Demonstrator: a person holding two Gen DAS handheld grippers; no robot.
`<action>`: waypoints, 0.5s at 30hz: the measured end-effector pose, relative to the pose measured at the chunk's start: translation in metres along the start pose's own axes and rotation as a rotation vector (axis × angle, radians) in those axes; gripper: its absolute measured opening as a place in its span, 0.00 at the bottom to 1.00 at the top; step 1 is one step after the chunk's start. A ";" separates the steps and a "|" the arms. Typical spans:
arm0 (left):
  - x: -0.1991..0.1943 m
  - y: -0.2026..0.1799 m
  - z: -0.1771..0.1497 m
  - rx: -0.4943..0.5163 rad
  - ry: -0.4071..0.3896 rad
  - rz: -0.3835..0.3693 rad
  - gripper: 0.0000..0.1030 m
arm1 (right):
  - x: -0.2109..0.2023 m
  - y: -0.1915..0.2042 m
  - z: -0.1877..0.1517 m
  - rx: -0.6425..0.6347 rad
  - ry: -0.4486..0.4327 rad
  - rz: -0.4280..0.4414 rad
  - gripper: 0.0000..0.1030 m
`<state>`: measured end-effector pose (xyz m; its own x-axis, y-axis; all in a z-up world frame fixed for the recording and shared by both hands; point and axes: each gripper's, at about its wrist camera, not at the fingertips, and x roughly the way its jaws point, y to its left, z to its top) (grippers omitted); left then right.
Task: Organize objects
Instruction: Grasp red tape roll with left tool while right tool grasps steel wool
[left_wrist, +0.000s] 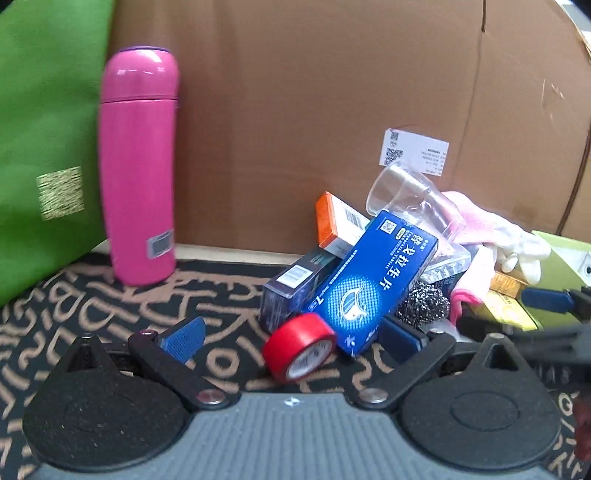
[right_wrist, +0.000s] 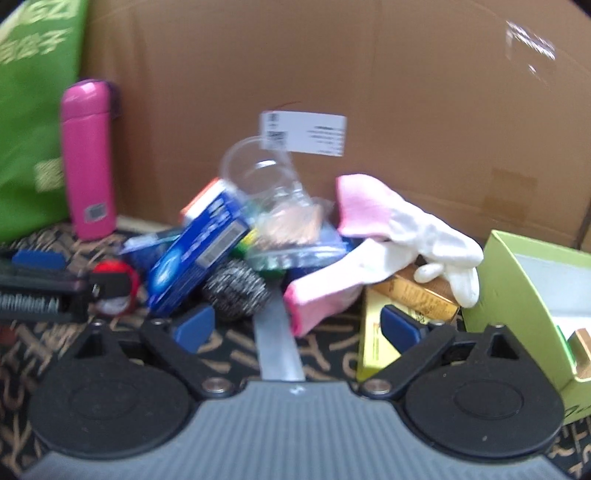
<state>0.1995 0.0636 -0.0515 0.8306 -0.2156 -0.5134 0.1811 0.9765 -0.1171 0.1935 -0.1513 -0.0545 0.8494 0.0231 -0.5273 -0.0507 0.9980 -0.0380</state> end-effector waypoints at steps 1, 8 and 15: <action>0.004 0.001 0.000 -0.001 0.007 -0.005 0.92 | 0.004 -0.002 0.002 0.029 0.002 -0.004 0.87; 0.022 0.012 0.000 -0.046 0.075 -0.092 0.65 | 0.008 0.018 -0.004 -0.111 0.030 0.064 0.67; 0.025 0.013 -0.006 -0.027 0.087 -0.089 0.55 | 0.028 0.017 -0.010 -0.080 0.094 0.159 0.48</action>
<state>0.2194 0.0707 -0.0709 0.7628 -0.3021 -0.5718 0.2371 0.9532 -0.1874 0.2111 -0.1342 -0.0781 0.7746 0.1704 -0.6090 -0.2248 0.9743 -0.0132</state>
